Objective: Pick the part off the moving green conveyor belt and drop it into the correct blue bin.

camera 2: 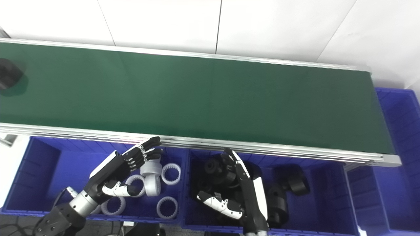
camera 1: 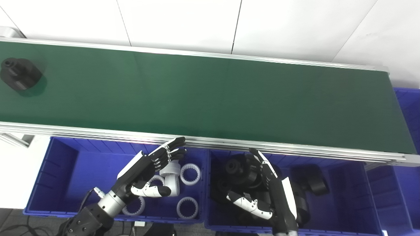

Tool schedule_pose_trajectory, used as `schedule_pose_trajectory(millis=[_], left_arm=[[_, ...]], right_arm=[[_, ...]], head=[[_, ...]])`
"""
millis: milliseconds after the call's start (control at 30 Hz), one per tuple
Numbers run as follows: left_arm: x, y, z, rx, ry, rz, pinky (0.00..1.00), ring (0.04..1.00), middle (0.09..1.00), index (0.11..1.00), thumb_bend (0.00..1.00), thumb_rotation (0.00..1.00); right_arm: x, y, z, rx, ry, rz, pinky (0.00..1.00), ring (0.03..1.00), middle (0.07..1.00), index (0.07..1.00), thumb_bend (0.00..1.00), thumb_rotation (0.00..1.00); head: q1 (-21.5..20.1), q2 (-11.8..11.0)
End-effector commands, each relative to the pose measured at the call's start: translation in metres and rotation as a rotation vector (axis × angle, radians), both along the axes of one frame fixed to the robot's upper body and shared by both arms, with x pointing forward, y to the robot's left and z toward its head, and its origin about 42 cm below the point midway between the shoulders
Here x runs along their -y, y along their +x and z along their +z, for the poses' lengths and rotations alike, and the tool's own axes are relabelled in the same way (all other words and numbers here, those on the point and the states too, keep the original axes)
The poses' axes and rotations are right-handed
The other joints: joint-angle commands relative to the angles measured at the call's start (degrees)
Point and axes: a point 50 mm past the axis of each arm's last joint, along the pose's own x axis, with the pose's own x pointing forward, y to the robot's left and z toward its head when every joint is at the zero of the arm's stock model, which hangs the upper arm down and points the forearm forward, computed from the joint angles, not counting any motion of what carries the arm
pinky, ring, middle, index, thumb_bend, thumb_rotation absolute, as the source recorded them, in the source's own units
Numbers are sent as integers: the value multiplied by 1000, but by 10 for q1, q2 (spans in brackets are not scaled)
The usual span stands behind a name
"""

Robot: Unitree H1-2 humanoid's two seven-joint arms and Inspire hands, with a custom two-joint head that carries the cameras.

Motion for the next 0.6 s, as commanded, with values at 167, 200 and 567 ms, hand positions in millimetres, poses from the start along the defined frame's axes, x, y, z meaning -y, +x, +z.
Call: schedule_pose_trajectory(millis=[167, 200, 567], left_arm=[[0, 7, 7, 42, -16, -2, 885, 898, 948, 929, 806, 501], [0, 7, 7, 44, -16, -4, 884, 899, 949, 929, 803, 503], [0, 6, 6, 38, -19, 4, 879, 898, 946, 925, 812, 505]], right_arm=[[-2, 1, 7, 65, 26, -6, 819, 847, 846, 892, 779, 393], [-2, 1, 7, 63, 26, -6, 820, 846, 845, 892, 780, 392], [-2, 1, 7, 65, 21, -3, 817, 845, 846, 892, 775, 390]], head=[[1, -1], [1, -1], [2, -2]])
